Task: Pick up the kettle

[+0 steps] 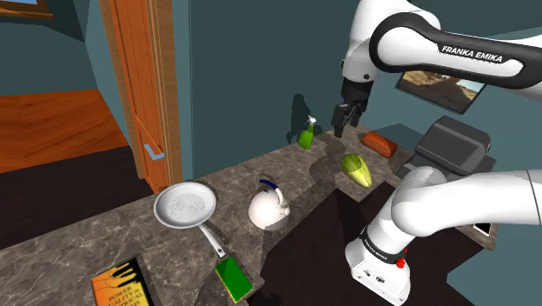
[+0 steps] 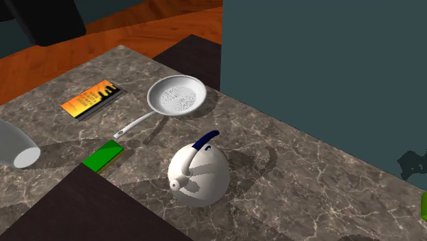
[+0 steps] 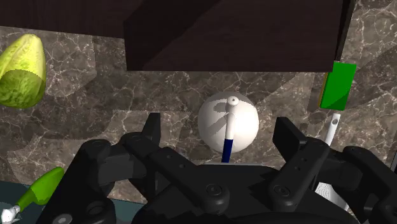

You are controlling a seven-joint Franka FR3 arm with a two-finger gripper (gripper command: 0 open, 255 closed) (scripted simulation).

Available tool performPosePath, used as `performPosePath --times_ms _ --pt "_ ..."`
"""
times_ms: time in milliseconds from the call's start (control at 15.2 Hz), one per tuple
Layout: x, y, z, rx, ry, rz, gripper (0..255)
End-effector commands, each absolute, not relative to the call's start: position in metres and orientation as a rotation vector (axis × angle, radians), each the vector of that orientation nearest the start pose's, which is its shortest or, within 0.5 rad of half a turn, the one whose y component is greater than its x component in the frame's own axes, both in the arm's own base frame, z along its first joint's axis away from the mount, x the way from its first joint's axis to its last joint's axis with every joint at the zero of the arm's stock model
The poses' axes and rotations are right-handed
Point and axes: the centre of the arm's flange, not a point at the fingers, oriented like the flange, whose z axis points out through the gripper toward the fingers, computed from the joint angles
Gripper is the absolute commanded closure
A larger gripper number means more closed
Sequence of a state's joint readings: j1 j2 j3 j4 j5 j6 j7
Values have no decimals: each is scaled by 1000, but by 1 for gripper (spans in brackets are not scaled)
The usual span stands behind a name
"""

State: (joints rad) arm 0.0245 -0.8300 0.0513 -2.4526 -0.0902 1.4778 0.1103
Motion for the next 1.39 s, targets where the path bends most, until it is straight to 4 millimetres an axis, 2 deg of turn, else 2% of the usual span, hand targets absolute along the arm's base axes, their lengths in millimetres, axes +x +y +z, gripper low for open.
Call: performPosePath --times_ms 0,1320 --pt "282 15 552 -3273 91 220 0" --pt "367 10 299 -3153 185 316 0"
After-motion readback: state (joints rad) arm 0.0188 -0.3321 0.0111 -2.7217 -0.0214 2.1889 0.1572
